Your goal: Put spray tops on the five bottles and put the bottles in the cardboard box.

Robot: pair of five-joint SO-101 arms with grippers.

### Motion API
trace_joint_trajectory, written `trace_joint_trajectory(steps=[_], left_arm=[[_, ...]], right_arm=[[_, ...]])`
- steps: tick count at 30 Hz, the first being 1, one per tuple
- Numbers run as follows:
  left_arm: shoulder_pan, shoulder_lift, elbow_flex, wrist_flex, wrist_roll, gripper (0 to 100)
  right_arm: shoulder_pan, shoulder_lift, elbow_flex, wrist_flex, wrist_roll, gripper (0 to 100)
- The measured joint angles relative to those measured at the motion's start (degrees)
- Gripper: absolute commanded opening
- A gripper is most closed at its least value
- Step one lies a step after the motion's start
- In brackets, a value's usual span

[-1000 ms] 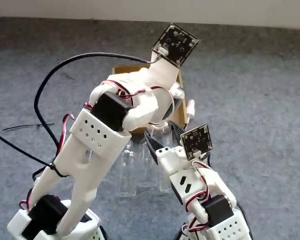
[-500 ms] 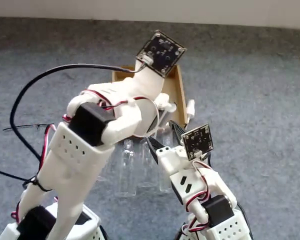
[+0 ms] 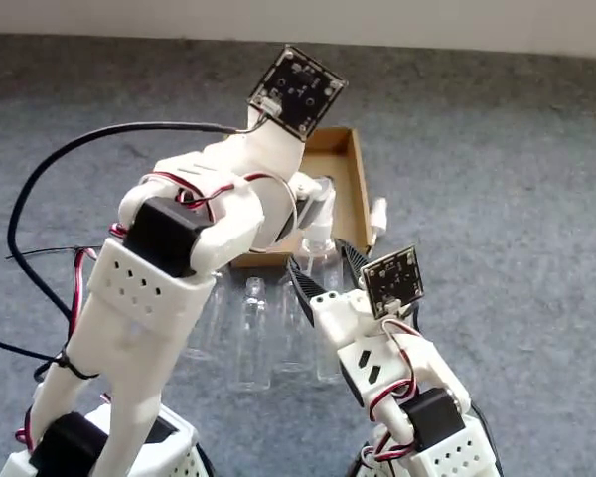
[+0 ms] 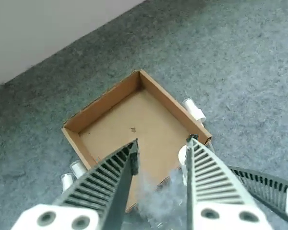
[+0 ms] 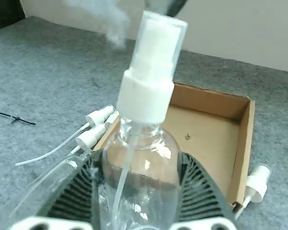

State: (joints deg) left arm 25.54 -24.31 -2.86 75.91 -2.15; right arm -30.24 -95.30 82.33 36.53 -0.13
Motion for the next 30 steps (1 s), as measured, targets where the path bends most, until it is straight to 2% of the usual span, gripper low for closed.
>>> trace_joint_trajectory(steps=[6,15,18,22,27,30], left_arm=[[-0.7,-2.5,6.2,-0.8,-3.5,16],[-1.1,-11.2,9.4,-0.4,-3.9,16],[-6.1,-14.7,9.5,-0.3,-4.0,16],[-15.6,-19.3,12.3,-0.1,-4.0,17],[-26.7,-20.6,24.7,-0.4,-4.0,17],[-33.4,-20.7,35.3,-5.9,-4.0,17]], right_arm=[[0.0,0.1,0.1,0.1,0.1,0.4],[0.0,0.0,0.0,-0.1,0.1,0.4],[1.6,0.0,-0.1,-0.5,2.8,0.4],[3.6,0.1,-0.1,-6.2,4.0,0.4],[4.7,8.9,-3.5,-13.1,4.3,0.4],[4.8,20.7,-10.9,-17.6,4.3,0.4]])
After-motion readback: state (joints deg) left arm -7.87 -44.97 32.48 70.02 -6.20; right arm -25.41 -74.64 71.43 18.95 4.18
